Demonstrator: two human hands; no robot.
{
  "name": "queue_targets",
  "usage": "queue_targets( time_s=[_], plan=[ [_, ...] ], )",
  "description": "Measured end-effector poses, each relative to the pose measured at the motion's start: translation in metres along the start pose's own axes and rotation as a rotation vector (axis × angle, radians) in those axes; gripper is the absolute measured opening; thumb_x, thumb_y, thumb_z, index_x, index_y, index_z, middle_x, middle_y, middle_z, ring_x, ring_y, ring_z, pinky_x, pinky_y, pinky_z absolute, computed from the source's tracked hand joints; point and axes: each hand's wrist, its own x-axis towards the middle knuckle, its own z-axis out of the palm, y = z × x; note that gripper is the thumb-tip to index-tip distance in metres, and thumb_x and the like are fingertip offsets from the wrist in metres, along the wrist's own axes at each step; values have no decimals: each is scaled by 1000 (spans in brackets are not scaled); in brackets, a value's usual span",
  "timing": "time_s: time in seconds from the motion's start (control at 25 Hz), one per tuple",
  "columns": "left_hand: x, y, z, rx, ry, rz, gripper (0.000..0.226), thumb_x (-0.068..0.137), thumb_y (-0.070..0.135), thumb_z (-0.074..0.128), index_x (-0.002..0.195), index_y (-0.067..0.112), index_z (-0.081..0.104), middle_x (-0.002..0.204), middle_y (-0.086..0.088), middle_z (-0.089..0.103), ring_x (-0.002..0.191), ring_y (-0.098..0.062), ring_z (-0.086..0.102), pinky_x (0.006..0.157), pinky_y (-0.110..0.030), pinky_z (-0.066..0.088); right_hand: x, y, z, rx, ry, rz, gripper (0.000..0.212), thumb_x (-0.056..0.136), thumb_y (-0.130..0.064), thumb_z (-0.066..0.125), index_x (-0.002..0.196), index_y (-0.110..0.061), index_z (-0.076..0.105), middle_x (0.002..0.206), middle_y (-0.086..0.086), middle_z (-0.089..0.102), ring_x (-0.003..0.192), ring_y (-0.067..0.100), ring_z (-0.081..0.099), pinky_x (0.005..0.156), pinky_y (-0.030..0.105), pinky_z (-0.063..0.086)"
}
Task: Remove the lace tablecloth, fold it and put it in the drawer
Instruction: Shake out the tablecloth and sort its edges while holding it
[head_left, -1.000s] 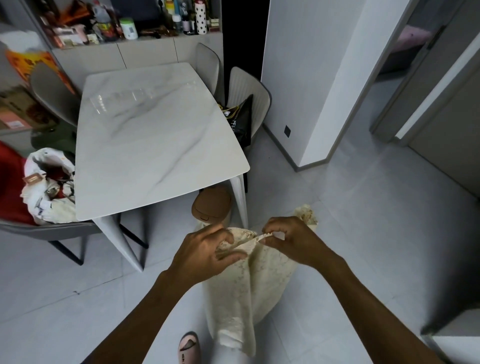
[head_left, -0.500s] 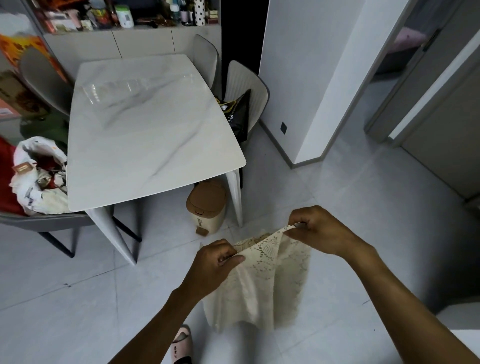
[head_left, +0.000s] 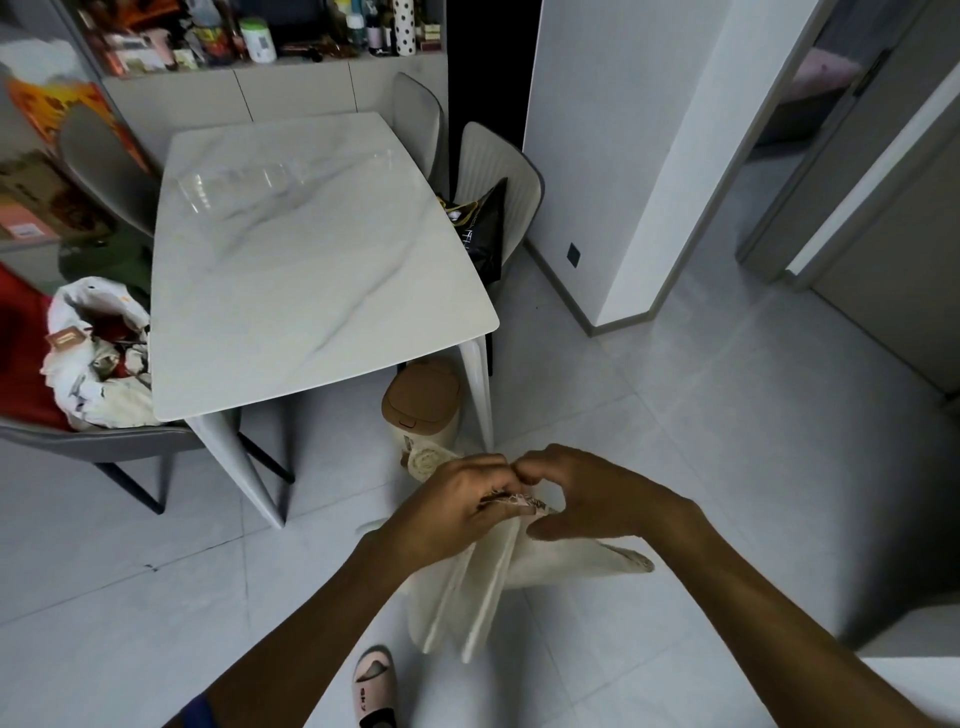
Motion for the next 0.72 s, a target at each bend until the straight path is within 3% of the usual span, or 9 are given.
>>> queue_targets(
  time_s=[0.12, 0.2, 0.28, 0.44, 0.52, 0.6, 0.72],
  plan=[
    [-10, 2, -9, -13, -45, 4, 15, 85, 30, 71, 91, 16, 70, 87, 7, 69, 79, -1, 61, 69, -16, 48, 5, -1, 8, 67, 52, -92, 20, 77, -23, 76, 91, -25, 62, 97, -10, 57, 99, 10, 54, 85, 34, 48],
    [-17, 2, -12, -49, -7, -78, 15, 80, 37, 74, 89, 30, 64, 83, 17, 68, 76, 1, 61, 63, -11, 44, 10, -6, 12, 195, 122, -138, 15, 76, -17, 77, 81, -13, 64, 92, -2, 63, 92, 15, 60, 82, 36, 50],
    [-27, -3, -18, -75, 43, -253, 34, 71, 50, 77, 90, 43, 51, 88, 31, 64, 77, 7, 61, 57, -5, 42, 12, -8, 12, 347, 179, -118, 18, 77, -13, 76, 72, -5, 60, 86, 7, 68, 84, 17, 66, 76, 32, 52],
    [-56, -32, -26, -157, -30, -411, 58, 62, 60, 81, 107, 45, 49, 99, 29, 64, 91, 5, 63, 65, -10, 49, 8, -6, 15, 465, 213, -76, 24, 78, -9, 71, 62, -10, 53, 83, 6, 71, 81, 14, 68, 71, 21, 52],
    [-66, -48, -29, -120, -173, -446, 49, 64, 57, 80, 105, 41, 58, 93, 27, 66, 86, 5, 63, 62, -9, 47, 8, -3, 17, 505, 235, -49, 26, 80, 2, 68, 61, -3, 51, 83, 10, 71, 77, 18, 67, 69, 24, 53],
    [-75, -66, -28, -17, -261, -465, 35, 70, 49, 79, 94, 26, 69, 78, 17, 66, 68, 1, 59, 58, -11, 41, 8, -2, 16, 581, 284, -18, 31, 79, 11, 63, 57, -3, 46, 82, 18, 69, 73, 21, 65, 67, 27, 54],
    [-87, -85, -26, -287, -109, -544, 15, 77, 28, 81, 74, 18, 70, 64, 5, 63, 58, 0, 53, 55, -18, 41, 7, -3, 12, 674, 346, -8, 36, 72, 10, 59, 52, -14, 42, 76, 21, 64, 68, 22, 60, 61, 26, 50]
  ],
)
